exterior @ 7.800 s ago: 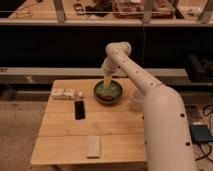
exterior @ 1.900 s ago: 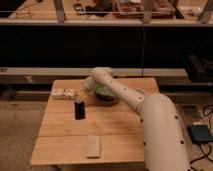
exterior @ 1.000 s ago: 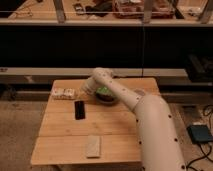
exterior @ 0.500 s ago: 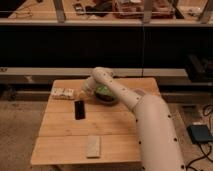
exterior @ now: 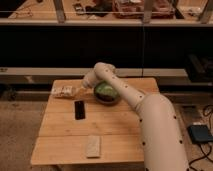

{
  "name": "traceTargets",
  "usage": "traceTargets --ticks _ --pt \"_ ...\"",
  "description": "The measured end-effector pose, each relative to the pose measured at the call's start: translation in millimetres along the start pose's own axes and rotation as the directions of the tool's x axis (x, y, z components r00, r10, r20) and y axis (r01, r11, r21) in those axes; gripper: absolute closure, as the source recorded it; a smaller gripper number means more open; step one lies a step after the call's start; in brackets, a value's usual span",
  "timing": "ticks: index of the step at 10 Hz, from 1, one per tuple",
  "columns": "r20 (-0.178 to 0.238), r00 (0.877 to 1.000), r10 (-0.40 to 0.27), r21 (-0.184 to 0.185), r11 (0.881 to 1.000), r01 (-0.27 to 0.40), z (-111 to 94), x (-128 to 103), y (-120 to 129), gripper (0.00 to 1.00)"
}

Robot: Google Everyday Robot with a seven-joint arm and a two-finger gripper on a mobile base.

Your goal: Place the bottle in the ceramic bowl

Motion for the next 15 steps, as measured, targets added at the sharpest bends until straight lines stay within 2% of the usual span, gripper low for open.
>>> traceTargets --ticks 2,4,10,15 --pt "0.009 1.0 0.003 0.004 1.0 -0.003 -7.7 1.7 -4.3 0.86" --pt "0.0 1.0 0.0 0.02 1.0 0.0 -19.1 9.3 -13.3 0.86" --pt "-0.037 0.999 0.008 0.102 0.995 -0.004 -65.1 38.1 -39.9 0.86" --pt "-0.049 0.998 0.05 0.145 0.989 -0.042 -98.0 65.9 -48.3 0.86"
